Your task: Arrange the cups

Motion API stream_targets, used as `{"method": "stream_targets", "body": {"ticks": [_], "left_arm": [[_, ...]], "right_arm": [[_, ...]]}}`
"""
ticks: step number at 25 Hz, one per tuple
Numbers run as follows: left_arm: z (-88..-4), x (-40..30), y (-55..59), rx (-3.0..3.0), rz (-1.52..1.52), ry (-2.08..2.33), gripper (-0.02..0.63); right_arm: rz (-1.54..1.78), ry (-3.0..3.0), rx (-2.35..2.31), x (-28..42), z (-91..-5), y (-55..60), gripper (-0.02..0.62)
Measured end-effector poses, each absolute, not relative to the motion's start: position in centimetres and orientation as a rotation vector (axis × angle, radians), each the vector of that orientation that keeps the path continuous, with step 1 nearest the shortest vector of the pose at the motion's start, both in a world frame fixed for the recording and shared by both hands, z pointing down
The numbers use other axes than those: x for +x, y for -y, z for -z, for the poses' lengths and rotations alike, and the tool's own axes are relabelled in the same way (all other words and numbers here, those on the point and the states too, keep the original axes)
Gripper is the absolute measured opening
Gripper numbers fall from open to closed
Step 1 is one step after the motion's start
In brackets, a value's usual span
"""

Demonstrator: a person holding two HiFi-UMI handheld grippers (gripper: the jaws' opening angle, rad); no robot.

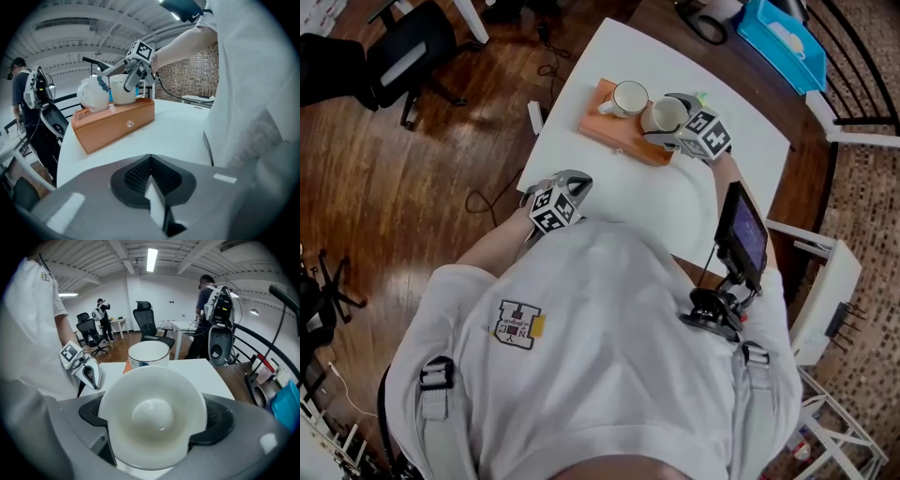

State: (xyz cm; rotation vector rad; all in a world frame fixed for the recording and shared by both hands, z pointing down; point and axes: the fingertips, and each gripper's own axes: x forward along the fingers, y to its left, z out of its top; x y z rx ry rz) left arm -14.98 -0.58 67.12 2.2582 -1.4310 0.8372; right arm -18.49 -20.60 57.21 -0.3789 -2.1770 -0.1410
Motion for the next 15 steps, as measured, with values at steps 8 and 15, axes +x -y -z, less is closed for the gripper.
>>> {"method": "stream_targets", "body": {"ticks": [8,15], "left_arm": [[-67.55,-15.12,0.65,2.246,-0.868,1.44,0.0],[-67.64,-15.19,0.66,2.233,-0.876,1.449,0.0]], "right_arm": [[0.204,2.14,-0.543,-18.39,-57.0,19.62,0.5],[0.2,2.158,-0.552,-18.51,-57.0,19.53,0.5]]}}
